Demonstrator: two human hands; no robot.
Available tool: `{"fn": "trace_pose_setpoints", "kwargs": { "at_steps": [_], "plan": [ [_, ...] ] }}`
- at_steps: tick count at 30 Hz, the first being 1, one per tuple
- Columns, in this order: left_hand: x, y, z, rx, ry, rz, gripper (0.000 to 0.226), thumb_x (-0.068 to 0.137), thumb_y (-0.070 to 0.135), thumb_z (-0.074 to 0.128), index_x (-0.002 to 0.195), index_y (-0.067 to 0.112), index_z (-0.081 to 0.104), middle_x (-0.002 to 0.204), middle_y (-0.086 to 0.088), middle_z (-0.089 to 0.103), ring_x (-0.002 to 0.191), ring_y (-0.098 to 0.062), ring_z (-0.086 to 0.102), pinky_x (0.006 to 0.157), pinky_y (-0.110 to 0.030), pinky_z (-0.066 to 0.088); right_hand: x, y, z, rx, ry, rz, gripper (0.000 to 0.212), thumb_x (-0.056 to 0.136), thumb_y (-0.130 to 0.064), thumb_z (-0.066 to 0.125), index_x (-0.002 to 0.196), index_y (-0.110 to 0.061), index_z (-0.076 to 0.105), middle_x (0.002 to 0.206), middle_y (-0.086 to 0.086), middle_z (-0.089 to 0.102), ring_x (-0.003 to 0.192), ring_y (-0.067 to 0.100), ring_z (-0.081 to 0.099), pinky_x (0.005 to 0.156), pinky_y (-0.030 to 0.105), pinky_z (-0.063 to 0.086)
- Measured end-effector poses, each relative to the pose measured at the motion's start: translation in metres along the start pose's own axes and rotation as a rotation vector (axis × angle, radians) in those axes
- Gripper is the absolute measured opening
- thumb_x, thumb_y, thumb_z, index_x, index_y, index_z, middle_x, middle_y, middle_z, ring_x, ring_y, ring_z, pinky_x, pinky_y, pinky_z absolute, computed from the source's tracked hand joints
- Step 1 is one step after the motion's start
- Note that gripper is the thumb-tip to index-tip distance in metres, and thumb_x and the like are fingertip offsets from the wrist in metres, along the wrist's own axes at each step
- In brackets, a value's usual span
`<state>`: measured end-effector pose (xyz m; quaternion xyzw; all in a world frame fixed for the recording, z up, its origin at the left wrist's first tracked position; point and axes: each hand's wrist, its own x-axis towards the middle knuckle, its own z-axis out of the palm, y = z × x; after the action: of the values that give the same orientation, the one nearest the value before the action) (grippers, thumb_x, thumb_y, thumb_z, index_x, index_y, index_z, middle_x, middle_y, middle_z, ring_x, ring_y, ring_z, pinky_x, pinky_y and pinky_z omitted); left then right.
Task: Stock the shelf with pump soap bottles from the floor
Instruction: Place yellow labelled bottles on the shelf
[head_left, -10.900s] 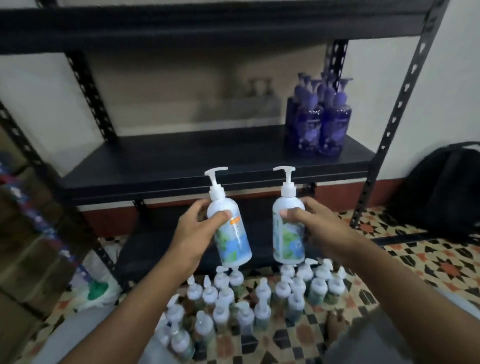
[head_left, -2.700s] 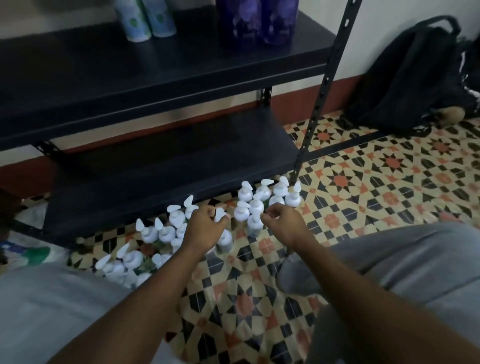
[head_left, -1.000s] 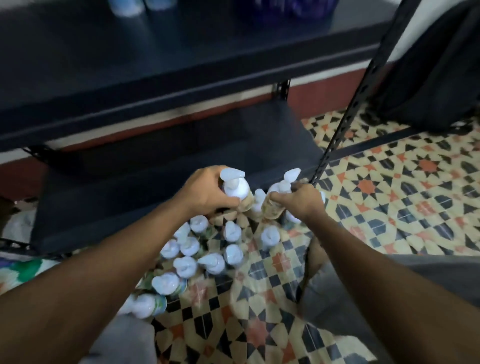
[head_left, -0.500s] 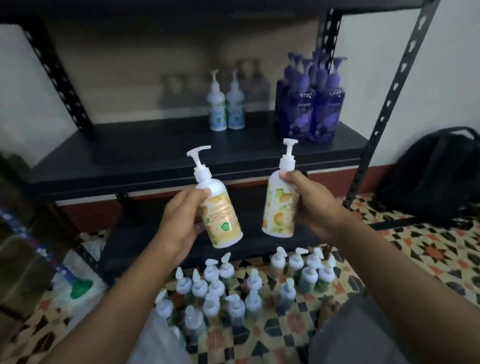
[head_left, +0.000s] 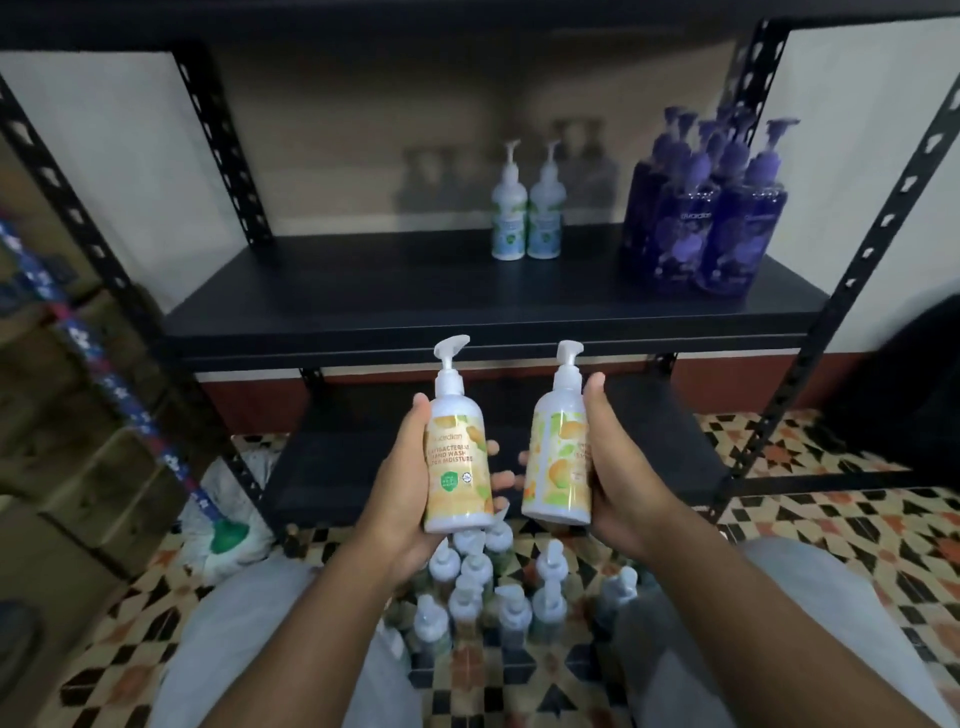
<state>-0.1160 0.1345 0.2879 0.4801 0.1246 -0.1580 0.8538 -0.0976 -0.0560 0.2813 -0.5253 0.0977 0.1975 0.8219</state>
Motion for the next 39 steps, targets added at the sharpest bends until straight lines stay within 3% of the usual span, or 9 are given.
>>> {"fn": "trace_pose_setpoints", "kwargs": {
  "at_steps": [3, 5, 7, 12, 18, 23, 29, 35, 39],
  "plan": [
    [-0.001, 0.002, -0.005, 0.027, -0.045, -0.008, 0.055, 0.097, 0.053, 0.051, 0.121, 0.006, 0.066, 0.1, -0.017, 0.07, 0.08, -0.033, 0.07, 0.066, -0.043, 0.059, -0.002, 0.001, -0.001, -0.004, -0.048, -0.016, 0.053, 0.091, -0.048, 0.067, 0.128, -0.011, 0.058, 0.105, 0.018, 0.066, 0.093, 0.03, 0.068, 0.092, 0.051, 0.057],
    [-0.001, 0.001, -0.008, 0.08, -0.045, 0.02, 0.042, 0.097, 0.032, 0.056, 0.127, 0.004, 0.06, 0.104, -0.019, 0.069, 0.085, -0.032, 0.072, 0.065, -0.042, 0.059, 0.0, 0.003, -0.001, -0.063, -0.045, -0.048, 0.046, 0.086, -0.02, 0.07, 0.126, -0.004, 0.056, 0.107, 0.019, 0.065, 0.096, 0.031, 0.068, 0.093, 0.053, 0.055],
    [-0.001, -0.002, -0.009, 0.174, -0.011, 0.077, 0.034, 0.095, 0.015, 0.061, 0.128, 0.007, 0.058, 0.107, -0.019, 0.07, 0.09, -0.032, 0.074, 0.063, -0.04, 0.059, 0.001, 0.006, -0.001, -0.166, -0.016, -0.096, 0.043, 0.086, -0.01, 0.07, 0.125, -0.003, 0.055, 0.109, 0.02, 0.066, 0.097, 0.033, 0.07, 0.09, 0.053, 0.058],
    [-0.001, -0.006, -0.011, 0.278, -0.01, 0.18, 0.035, 0.088, 0.015, 0.07, 0.123, 0.015, 0.064, 0.109, -0.018, 0.074, 0.099, -0.034, 0.074, 0.067, -0.038, 0.06, 0.0, 0.01, 0.002, -0.286, 0.055, -0.181, 0.056, 0.076, -0.021, 0.086, 0.123, -0.013, 0.057, 0.111, 0.013, 0.073, 0.096, 0.027, 0.074, 0.081, 0.043, 0.062],
    [-0.005, -0.011, -0.009, 0.291, 0.004, 0.242, 0.055, 0.074, 0.026, 0.076, 0.125, 0.012, 0.061, 0.107, -0.015, 0.075, 0.092, -0.034, 0.075, 0.065, -0.037, 0.06, -0.004, 0.012, 0.007, -0.334, 0.078, -0.236, 0.057, 0.073, -0.029, 0.089, 0.121, -0.016, 0.06, 0.103, 0.006, 0.076, 0.093, 0.023, 0.076, 0.083, 0.044, 0.062],
    [-0.006, -0.011, -0.01, 0.285, 0.065, 0.28, 0.03, 0.092, 0.018, 0.067, 0.121, 0.009, 0.064, 0.111, -0.017, 0.074, 0.096, -0.033, 0.075, 0.072, -0.04, 0.06, -0.007, 0.014, 0.007, -0.354, 0.115, -0.278, 0.052, 0.075, -0.031, 0.087, 0.119, -0.023, 0.061, 0.104, 0.003, 0.075, 0.094, 0.02, 0.075, 0.083, 0.046, 0.062],
    [0.001, 0.012, -0.009, 0.191, 0.078, 0.296, 0.026, 0.098, 0.022, 0.058, 0.122, 0.016, 0.064, 0.113, -0.016, 0.075, 0.097, -0.035, 0.074, 0.092, -0.054, 0.055, -0.001, 0.004, 0.017, -0.345, 0.088, -0.335, 0.047, 0.079, -0.028, 0.084, 0.12, -0.026, 0.061, 0.102, 0.0, 0.075, 0.091, 0.017, 0.075, 0.074, 0.035, 0.062],
    [0.042, 0.072, -0.001, 0.119, 0.07, 0.355, 0.033, 0.098, 0.026, 0.055, 0.127, 0.009, 0.06, 0.105, -0.015, 0.073, 0.074, -0.028, 0.07, 0.067, -0.039, 0.056, 0.035, -0.045, 0.05, -0.393, 0.035, -0.449, 0.039, 0.083, -0.028, 0.081, 0.117, -0.028, 0.063, 0.101, -0.005, 0.075, 0.09, 0.01, 0.074, 0.071, 0.028, 0.06],
    [0.08, 0.11, -0.003, 0.122, 0.086, 0.431, 0.037, 0.096, 0.024, 0.061, 0.128, 0.007, 0.059, 0.103, -0.013, 0.073, 0.071, -0.026, 0.068, 0.065, -0.036, 0.056, 0.079, -0.081, 0.078, -0.44, 0.003, -0.538, 0.039, 0.083, -0.028, 0.081, 0.117, -0.028, 0.062, 0.102, -0.005, 0.075, 0.091, 0.009, 0.074, 0.072, 0.027, 0.061]
  ]
}}
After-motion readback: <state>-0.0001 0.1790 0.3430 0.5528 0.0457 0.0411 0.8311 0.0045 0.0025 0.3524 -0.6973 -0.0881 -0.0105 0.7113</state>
